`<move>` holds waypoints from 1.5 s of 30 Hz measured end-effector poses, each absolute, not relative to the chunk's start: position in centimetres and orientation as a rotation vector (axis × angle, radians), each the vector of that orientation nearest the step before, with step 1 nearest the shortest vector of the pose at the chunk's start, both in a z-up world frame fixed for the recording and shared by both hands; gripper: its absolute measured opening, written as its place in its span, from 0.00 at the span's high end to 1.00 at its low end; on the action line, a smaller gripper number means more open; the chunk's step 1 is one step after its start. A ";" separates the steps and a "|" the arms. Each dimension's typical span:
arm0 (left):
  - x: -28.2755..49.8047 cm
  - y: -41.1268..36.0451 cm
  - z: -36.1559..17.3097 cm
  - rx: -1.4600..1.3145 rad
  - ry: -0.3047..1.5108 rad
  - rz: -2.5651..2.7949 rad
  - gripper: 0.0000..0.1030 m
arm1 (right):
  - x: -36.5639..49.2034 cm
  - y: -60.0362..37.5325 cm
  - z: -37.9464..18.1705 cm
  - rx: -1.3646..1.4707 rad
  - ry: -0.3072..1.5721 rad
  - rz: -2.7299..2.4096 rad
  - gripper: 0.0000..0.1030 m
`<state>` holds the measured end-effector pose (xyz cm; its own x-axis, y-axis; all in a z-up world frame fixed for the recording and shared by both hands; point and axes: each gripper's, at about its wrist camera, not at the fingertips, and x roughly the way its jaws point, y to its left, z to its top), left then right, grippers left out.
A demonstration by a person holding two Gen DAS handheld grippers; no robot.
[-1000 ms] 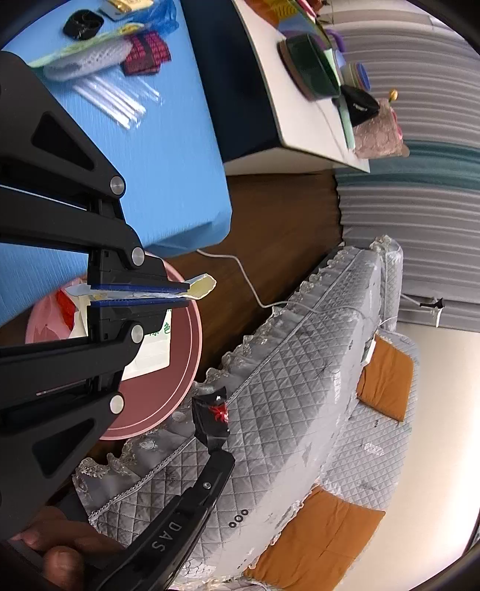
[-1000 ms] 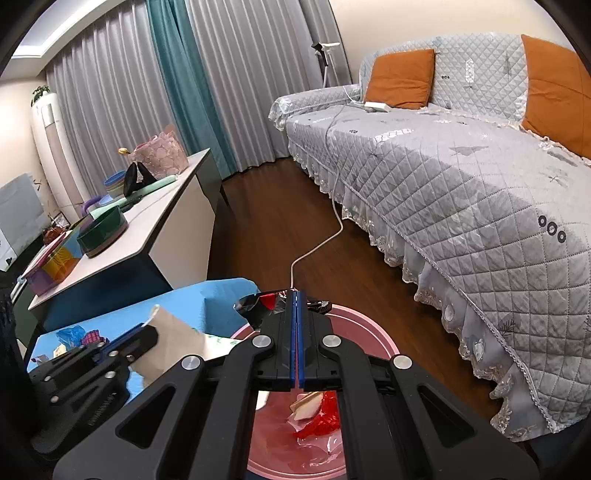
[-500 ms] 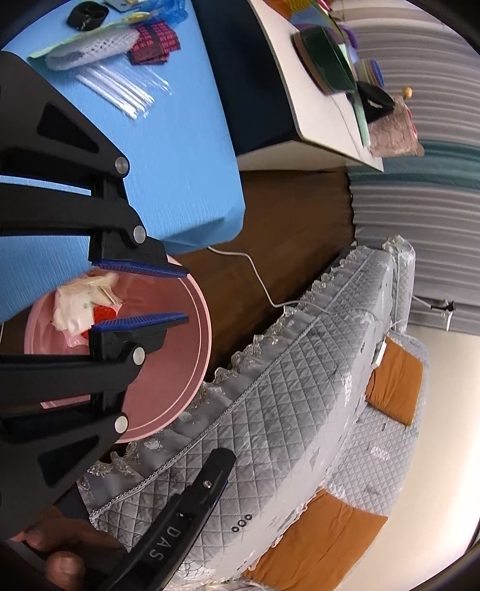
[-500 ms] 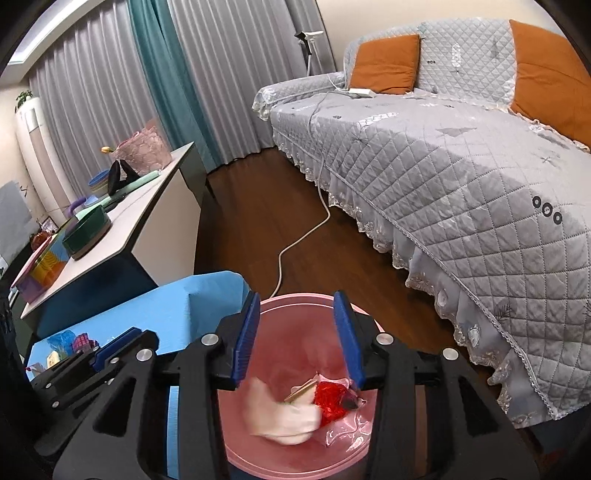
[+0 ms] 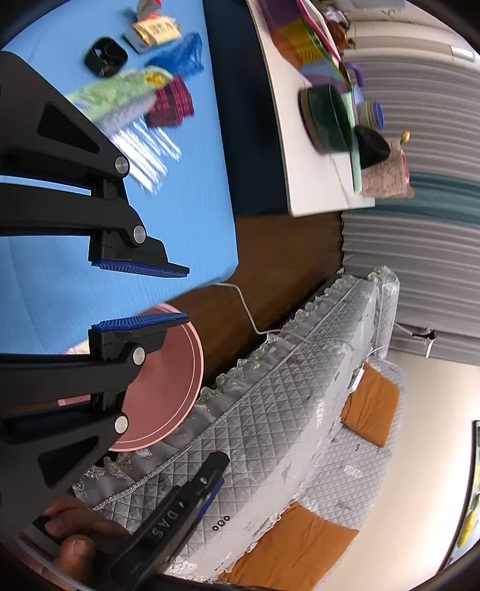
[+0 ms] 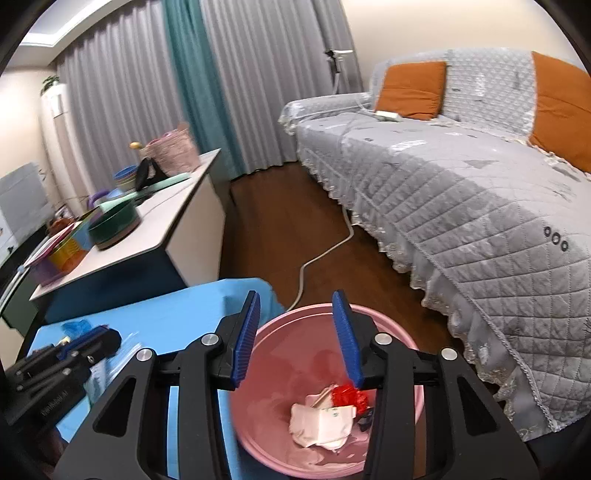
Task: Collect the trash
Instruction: 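Move both grippers back to the table toward the black band and wrapper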
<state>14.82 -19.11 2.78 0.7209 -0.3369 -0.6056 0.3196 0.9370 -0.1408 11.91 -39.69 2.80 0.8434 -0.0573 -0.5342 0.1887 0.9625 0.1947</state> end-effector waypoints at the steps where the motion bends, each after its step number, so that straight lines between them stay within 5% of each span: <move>1: 14.5 -18.6 3.0 -0.030 0.671 -0.358 0.79 | 11.8 -39.4 2.9 0.242 0.552 -0.128 0.62; 5: 13.1 -16.1 3.7 -0.040 0.656 -0.335 0.66 | 11.1 -37.6 3.5 0.229 0.536 -0.092 0.62; 21: 8.8 -4.3 4.9 -0.065 0.614 -0.208 0.66 | 10.1 -30.6 4.1 0.221 0.535 0.041 0.62; 31: 8.5 2.8 3.2 -0.152 0.626 -0.067 0.66 | 10.9 -26.4 3.5 0.214 0.560 0.140 0.80; 45: 9.4 7.9 -1.3 -0.214 0.683 0.058 0.66 | 12.6 -19.0 1.1 0.099 0.618 0.283 0.81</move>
<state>9.44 7.93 -1.30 0.7749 -0.0169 -0.6318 -0.1234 0.9764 -0.1774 12.61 -19.04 1.14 0.7780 0.2907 -0.5570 -0.2320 0.9568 0.1753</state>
